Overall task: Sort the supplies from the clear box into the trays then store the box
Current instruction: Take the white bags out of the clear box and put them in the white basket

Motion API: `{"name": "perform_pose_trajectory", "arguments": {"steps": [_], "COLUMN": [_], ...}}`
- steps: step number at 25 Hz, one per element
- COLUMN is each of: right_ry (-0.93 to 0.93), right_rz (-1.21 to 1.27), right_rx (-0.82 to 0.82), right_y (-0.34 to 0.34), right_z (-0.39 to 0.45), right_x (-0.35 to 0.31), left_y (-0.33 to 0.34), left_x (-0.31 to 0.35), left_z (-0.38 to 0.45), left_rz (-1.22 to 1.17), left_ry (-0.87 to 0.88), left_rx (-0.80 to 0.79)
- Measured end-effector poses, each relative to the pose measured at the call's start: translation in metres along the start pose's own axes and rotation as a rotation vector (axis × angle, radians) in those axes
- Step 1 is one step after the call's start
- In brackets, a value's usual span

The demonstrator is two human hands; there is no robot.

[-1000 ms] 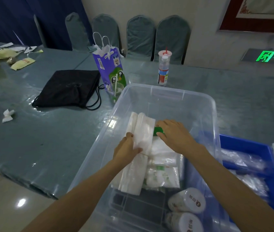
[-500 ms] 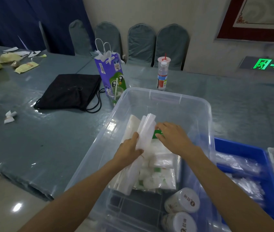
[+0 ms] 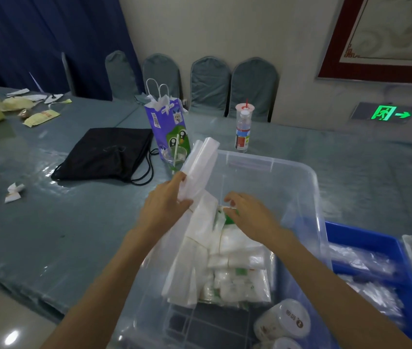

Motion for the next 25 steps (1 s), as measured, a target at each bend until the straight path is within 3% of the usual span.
{"name": "perform_pose_trajectory", "arguments": {"steps": [6,10,14,25], "right_ry": [0.083,0.268,0.485,0.664], "right_rz": [0.027,0.165,0.277,0.347], "right_rx": [-0.228,-0.346,-0.326,-0.183], "right_y": [0.068,0.115,0.135,0.159], "right_z": [0.010,0.002,0.002,0.003], "right_x": [-0.017,-0.007,0.000,-0.017], "left_y": [-0.007,-0.003,0.000,-0.002], "left_x": [-0.017,-0.020,-0.025,-0.030], "left_z": [-0.001,-0.001,0.001,0.004], "left_rz": [-0.150,-0.157,-0.182,-0.306], "left_ry": [-0.014,0.041,0.052,0.031], "left_rx": [0.083,0.088,0.081,0.069]}}
Point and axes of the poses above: each hand's wrist, its own z-axis towards the middle knuckle, its own y-axis out of the palm, x = y × z, the point moved 7 cm from there along z, towards the middle knuckle, and after that the axes turned 7 degrees about -z, right-handed, at the moved point
